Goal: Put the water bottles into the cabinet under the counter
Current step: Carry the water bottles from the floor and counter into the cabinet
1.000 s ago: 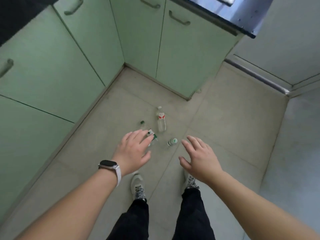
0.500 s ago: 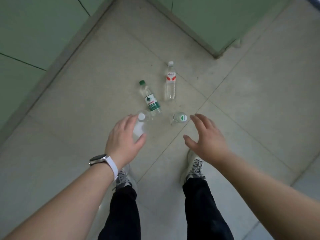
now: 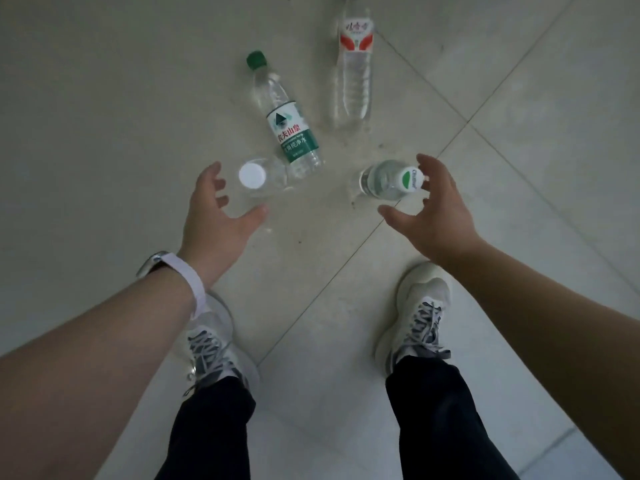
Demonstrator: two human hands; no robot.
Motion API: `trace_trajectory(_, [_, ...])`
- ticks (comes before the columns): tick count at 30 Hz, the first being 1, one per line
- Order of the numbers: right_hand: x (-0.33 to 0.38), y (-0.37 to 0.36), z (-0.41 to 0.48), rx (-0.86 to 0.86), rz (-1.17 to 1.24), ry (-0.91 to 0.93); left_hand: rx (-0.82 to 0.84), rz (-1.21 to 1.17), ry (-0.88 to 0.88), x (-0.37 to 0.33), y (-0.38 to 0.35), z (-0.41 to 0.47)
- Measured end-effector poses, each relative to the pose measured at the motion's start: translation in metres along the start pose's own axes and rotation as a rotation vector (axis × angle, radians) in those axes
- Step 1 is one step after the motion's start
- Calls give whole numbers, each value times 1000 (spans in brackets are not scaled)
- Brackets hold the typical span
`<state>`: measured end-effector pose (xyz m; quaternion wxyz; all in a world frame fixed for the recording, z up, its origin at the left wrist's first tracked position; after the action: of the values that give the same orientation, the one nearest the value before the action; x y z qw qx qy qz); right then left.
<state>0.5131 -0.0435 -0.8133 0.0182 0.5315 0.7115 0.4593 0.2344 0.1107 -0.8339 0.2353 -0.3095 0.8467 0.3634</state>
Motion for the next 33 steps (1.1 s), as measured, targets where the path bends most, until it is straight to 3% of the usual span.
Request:
trace_trajectory(12, [-8,-30,44,-131,95,39,-10,-8,-291,-3,-30,45])
trace_trajectory(23, [40,-8,28,-121,187,-9,-79,-60,-231,-31,-4,22])
trace_trajectory(33, [174,88,-60,-52,239,110,-112,-172,-188,-136,106,-71])
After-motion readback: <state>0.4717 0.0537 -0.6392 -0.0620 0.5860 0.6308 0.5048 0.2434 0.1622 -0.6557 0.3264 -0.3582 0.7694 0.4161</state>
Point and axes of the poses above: each hand's wrist, its own z-axis towards the middle knuckle, its own y-axis out of the back of the hand, x = y × z, the point moved 5 cm from there along z, towards the middle knuckle, and after that the axes turned 4 degrees about -z, right-handed, at the moved point
